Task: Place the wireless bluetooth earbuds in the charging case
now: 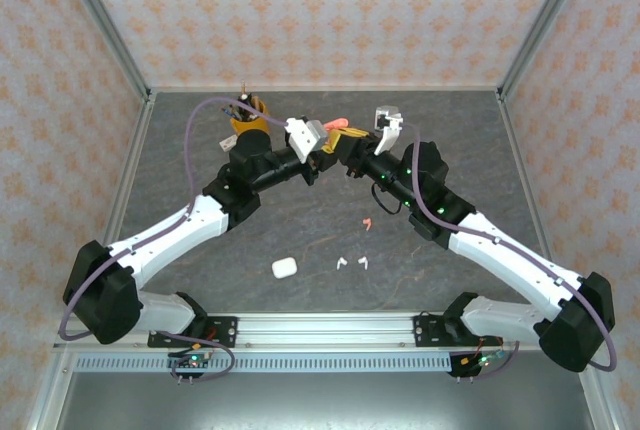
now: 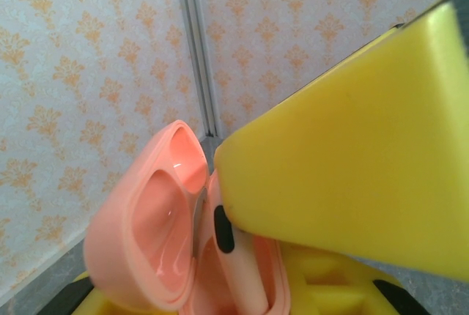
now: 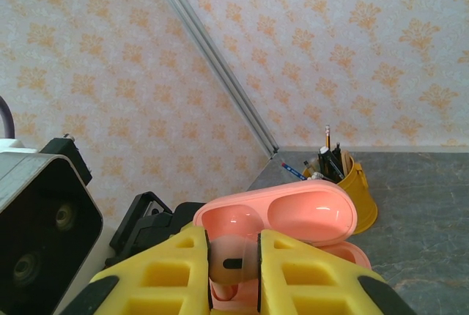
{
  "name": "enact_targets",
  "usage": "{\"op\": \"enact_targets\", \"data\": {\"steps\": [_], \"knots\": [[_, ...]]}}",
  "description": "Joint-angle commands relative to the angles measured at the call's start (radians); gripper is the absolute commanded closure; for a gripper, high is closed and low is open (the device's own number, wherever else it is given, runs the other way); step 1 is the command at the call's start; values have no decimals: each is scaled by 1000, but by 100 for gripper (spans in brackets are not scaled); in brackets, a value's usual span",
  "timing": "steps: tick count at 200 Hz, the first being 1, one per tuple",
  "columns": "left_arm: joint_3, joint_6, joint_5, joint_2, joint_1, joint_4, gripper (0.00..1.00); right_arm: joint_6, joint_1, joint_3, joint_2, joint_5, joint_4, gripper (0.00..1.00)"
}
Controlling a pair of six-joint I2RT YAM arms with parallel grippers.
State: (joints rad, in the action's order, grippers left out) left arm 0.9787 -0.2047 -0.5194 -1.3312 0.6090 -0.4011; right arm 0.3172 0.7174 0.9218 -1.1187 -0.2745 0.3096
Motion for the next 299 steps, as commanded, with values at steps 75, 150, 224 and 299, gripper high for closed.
{"op": "enact_targets", "data": {"steps": [75, 150, 224, 299], "knots": [[13, -23, -56, 79, 29, -76, 100, 60, -15, 10, -35, 17, 2, 82], [16, -49, -62, 89, 37, -47, 100, 10, -16, 43, -60, -53, -53, 82], [23, -49, -73, 97, 38, -33, 100, -104, -16, 51, -59, -58, -210, 82], [2, -8, -70, 98, 38, -66, 100, -31, -33, 67, -88, -18, -242, 70]]}}
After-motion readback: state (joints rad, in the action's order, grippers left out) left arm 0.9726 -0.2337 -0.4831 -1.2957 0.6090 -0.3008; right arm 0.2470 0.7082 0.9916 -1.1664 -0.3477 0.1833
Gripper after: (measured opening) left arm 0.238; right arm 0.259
